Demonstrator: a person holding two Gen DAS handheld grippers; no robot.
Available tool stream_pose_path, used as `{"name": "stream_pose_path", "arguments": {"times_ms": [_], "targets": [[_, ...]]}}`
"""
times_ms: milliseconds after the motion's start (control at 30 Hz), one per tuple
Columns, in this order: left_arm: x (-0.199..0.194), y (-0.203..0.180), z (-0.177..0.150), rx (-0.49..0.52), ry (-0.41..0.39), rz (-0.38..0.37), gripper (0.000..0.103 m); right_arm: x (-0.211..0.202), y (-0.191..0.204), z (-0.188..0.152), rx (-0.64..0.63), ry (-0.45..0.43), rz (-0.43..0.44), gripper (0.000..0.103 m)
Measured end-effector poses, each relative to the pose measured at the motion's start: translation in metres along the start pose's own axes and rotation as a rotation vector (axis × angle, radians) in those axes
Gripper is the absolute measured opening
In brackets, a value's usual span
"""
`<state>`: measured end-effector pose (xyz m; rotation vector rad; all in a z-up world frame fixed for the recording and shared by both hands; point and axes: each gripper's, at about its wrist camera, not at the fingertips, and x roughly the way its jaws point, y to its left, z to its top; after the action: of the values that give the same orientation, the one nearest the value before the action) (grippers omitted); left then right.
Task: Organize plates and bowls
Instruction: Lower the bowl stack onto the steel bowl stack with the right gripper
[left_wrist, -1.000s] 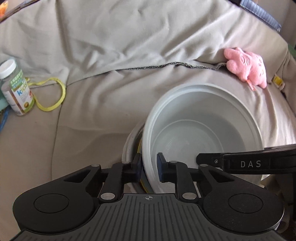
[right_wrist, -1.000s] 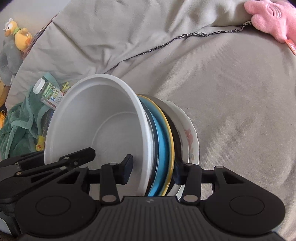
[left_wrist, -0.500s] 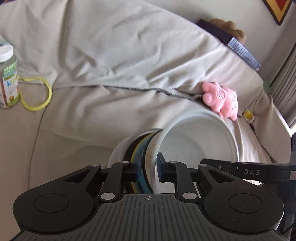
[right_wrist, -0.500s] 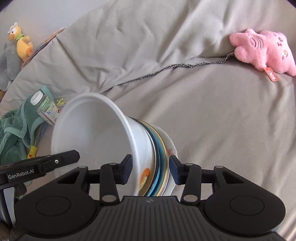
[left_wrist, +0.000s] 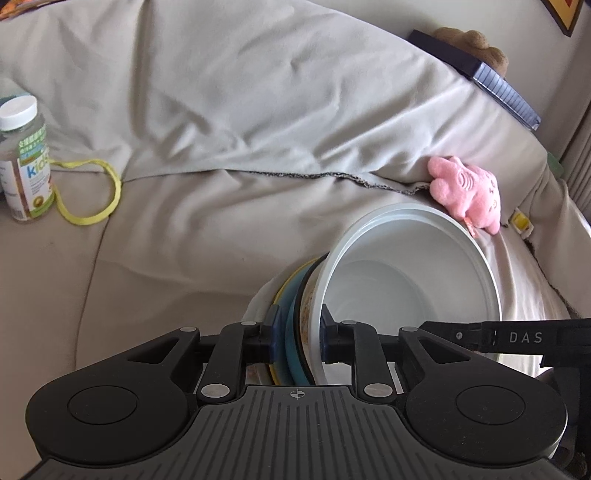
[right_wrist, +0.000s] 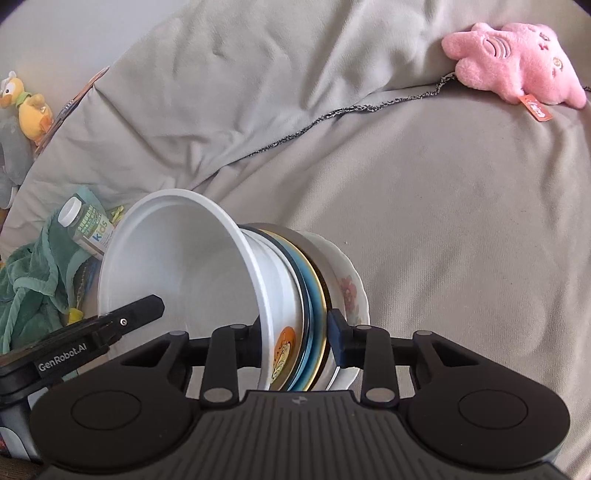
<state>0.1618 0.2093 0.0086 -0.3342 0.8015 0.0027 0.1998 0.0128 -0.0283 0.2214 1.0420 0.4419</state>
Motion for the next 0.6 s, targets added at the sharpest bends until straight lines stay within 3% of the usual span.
{"name": "stream_pose_path", "arguments": {"times_ms": [367, 600], "targets": [[-0.007, 0.005, 0.005, -0.042, -0.043, -0.051, 0.022, -0.022, 0.004, 0.009, -0.057, -0.094, 0.010, 0.032], [0.007, 0.009, 0.008, -0.033, -0.020, -0.015, 0.028, -0.001, 0.007, 0.021, -0.066, -0.065, -0.045, 0.031]]}}
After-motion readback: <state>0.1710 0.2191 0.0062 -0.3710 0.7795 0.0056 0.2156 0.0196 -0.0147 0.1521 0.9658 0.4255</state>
